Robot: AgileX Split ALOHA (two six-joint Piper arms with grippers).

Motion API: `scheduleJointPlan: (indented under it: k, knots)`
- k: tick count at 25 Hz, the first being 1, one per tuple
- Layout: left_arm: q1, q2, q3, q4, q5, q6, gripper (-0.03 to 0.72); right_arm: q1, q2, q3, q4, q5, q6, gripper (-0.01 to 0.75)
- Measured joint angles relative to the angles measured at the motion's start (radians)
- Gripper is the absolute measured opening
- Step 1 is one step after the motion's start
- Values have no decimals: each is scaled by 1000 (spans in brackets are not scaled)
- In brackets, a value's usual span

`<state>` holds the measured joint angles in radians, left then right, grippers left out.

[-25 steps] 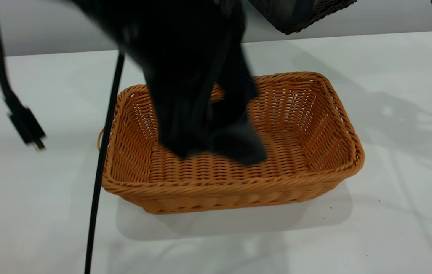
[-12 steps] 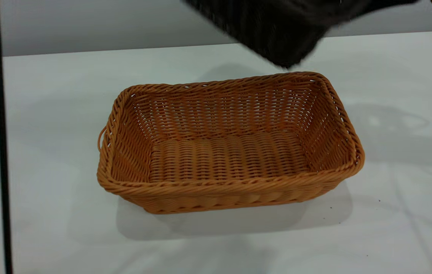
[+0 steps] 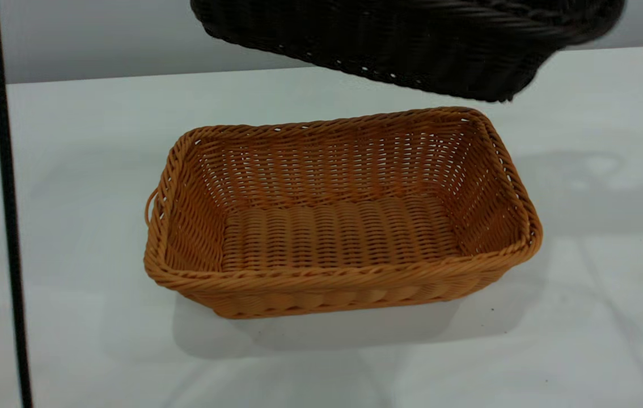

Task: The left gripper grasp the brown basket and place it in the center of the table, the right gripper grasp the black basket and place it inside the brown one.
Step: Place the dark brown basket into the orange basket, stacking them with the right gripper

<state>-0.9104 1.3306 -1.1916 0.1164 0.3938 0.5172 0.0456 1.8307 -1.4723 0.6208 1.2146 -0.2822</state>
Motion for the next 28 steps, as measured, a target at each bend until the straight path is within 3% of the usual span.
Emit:
scheduleJointPlan:
  k: [9,28]
  knots:
    - [0,0,-47,-3,13,-2,539,155,71,-41,-230,5,30,236]
    - [0,0,-47,-3,15,-25,531,155,168,-41,-155,5,-23,235]
